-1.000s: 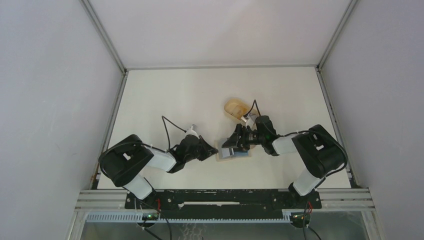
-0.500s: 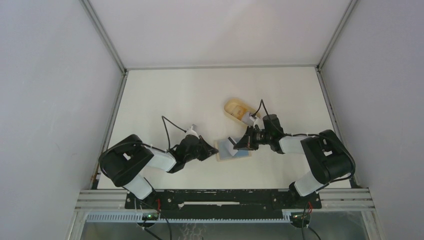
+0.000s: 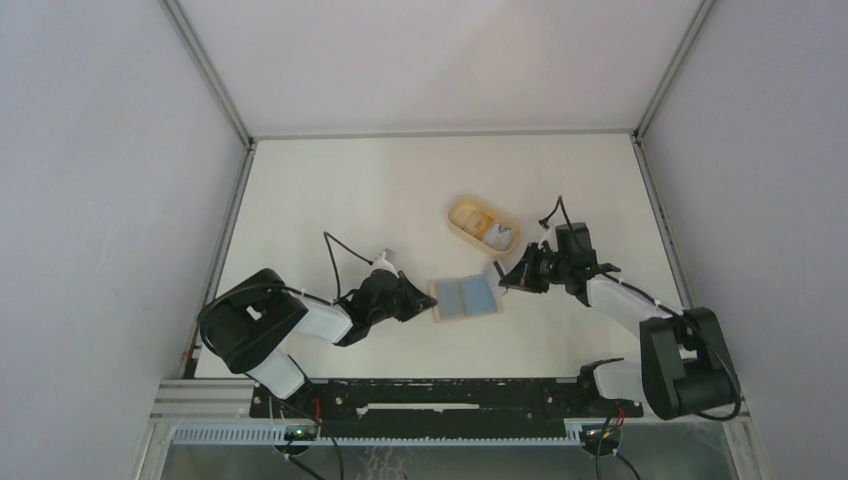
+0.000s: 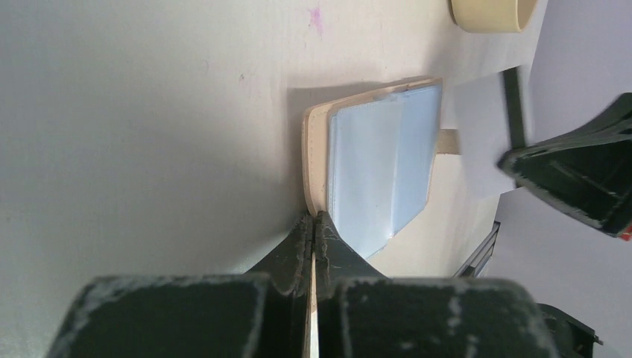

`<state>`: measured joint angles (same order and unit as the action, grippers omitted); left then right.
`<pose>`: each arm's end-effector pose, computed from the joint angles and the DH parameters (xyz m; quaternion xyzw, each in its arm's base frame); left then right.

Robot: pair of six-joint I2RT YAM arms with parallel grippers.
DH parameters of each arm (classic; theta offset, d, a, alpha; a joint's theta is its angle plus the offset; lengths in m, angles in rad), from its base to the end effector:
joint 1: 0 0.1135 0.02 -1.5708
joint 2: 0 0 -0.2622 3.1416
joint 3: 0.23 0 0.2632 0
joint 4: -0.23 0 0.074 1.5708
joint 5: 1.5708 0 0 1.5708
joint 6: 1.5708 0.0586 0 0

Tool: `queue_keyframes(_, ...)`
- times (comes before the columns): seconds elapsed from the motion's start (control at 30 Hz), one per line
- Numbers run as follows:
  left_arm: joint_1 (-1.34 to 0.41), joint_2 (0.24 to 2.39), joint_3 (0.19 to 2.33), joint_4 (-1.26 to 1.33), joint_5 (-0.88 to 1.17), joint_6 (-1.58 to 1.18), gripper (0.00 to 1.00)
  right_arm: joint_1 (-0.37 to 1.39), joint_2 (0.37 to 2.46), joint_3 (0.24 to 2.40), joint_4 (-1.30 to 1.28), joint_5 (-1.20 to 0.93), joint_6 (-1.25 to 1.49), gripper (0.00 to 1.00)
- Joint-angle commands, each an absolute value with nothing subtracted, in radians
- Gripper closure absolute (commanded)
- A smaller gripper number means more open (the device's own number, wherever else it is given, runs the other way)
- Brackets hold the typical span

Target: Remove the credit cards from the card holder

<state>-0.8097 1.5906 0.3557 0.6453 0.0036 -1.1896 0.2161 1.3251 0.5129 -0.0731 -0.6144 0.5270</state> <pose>0.1906 -0.2004 0.0798 -0.1657 0.8663 -0.3972 0.2534 0.2401 0.0873 0.1288 0.0386 0.9027 0.3817 0.1951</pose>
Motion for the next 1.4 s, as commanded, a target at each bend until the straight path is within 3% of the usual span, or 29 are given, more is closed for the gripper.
queue_keyframes(0.0, -0.817, 1.622, 0.331, 0.528, -0.008, -1.165, 1.00, 0.203, 1.182, 0.576, -0.135, -0.466, 0.599, 1.00)
queue_keyframes(0.27, -0.818, 1.621, 0.335, 0.540, -0.008, -1.159, 1.00, 0.206, 1.165, 0.624, -0.028, -0.161, 0.972, 1.00)
queue_keyframes(0.6, -0.817, 1.617, 0.317, 0.568, -0.008, -1.157, 1.00, 0.221, 1.435, 0.740, -0.018, -0.141, 1.236, 1.00)
queue_keyframes(1.1, -0.796, 1.632, 0.295, 0.614, 0.027, -1.161, 1.00, 0.247, 1.550, 0.763, 0.050, -0.095, 1.314, 1.00)
queue_keyframes(1.37, -0.794, 1.626, 0.286, 0.614, 0.025, -1.164, 1.00, 0.250, 1.587, 0.782, 0.058, -0.092, 1.283, 0.91)
